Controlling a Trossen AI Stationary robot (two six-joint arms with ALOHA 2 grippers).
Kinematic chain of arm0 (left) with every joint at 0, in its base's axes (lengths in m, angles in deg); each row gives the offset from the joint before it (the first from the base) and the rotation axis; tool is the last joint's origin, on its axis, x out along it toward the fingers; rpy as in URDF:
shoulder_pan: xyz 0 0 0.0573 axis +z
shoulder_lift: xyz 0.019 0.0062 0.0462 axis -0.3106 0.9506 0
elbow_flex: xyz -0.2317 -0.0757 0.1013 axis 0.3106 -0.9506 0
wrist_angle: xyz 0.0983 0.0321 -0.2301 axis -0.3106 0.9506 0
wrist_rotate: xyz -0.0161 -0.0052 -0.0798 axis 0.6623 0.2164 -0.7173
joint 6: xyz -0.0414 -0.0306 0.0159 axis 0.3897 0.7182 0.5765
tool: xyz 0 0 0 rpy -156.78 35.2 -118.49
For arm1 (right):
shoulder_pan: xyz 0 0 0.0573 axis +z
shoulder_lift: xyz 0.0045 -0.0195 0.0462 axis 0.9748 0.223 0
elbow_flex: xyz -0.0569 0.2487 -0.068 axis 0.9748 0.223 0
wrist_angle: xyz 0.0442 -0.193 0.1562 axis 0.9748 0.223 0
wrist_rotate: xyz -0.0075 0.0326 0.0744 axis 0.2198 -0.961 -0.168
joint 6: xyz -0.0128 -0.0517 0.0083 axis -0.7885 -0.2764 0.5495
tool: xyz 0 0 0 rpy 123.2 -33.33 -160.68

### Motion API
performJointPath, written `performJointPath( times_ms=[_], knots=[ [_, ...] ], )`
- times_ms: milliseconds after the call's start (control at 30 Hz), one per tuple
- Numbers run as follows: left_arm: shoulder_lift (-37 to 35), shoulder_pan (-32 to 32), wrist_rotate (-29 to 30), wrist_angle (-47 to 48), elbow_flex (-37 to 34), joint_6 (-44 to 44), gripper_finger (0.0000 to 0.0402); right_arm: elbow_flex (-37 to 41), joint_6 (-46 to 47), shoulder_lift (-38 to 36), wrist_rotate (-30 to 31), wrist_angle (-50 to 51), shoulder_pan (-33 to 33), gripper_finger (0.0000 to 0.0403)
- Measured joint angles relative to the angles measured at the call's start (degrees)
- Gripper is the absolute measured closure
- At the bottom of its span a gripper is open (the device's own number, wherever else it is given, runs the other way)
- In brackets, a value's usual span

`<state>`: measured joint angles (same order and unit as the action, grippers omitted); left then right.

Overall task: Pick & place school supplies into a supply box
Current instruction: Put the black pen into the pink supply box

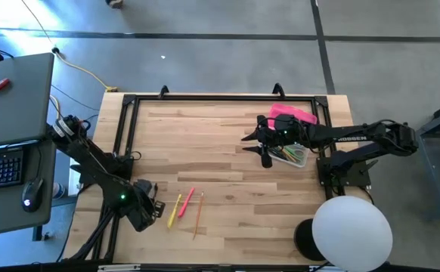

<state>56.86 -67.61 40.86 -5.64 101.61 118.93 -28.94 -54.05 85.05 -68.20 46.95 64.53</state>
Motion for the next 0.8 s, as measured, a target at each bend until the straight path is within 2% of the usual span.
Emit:
performJointPath(
  times_ms=[300,800],
  knots=[
    [0.0,0.0,0.0,-9.3,-4.9,-2.1,0.0289,0.0,0.0,0.0,0.0,0.0,0.0,0.0265],
    [-0.1,0.0,0.6,-11.2,-8.6,-2.6,0.0289,0.0,0.0,0.0,0.0,0.0,0.0,0.0265]
  ],
)
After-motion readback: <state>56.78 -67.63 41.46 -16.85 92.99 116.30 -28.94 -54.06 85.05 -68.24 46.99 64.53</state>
